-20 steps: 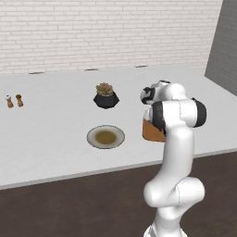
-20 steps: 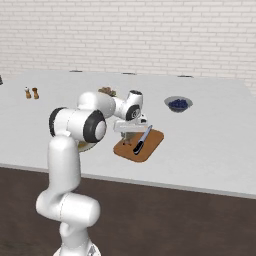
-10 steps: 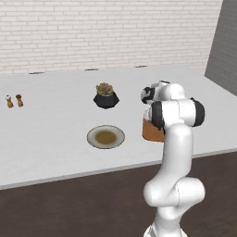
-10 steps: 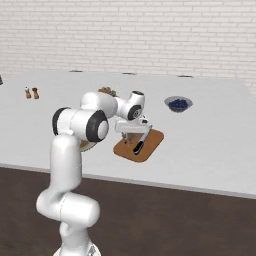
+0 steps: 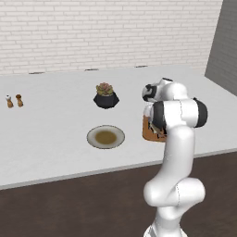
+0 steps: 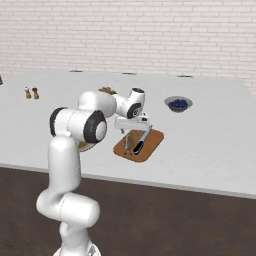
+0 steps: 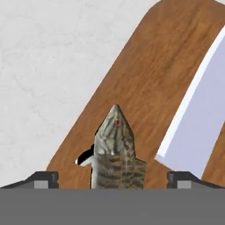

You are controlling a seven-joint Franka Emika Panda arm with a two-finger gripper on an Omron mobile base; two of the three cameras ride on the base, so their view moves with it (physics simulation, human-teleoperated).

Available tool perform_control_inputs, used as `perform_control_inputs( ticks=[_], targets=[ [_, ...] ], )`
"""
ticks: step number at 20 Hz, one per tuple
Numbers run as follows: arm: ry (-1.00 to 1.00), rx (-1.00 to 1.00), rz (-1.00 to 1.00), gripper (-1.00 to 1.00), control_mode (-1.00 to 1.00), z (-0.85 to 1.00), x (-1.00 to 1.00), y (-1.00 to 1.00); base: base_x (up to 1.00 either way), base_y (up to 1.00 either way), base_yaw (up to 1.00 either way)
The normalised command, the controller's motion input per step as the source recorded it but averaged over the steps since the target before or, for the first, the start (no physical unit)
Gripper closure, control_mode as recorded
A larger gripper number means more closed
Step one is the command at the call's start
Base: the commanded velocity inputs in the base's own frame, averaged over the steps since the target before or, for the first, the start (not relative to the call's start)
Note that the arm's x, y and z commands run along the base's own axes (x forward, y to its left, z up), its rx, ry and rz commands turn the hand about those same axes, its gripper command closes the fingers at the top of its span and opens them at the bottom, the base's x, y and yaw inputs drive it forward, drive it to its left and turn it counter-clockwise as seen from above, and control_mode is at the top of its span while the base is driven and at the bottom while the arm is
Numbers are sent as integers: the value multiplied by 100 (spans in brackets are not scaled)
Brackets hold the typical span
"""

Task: Pick up the knife from the drawer and place it on the cutting board. Then place the meat from the plate to the cutting board.

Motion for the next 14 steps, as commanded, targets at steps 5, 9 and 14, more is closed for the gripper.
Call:
perform_control_inputs(
  ticks=[5, 9, 14],
  targets=[
    [-11, -3, -11, -100, -100, 54, -18, 0, 0, 0, 0],
    [-13, -5, -2, -100, -100, 72, -44, 3, 0, 0, 0],
    [-19, -2, 0, -100, -100, 71, -83, 16, 0, 0, 0]
  ],
)
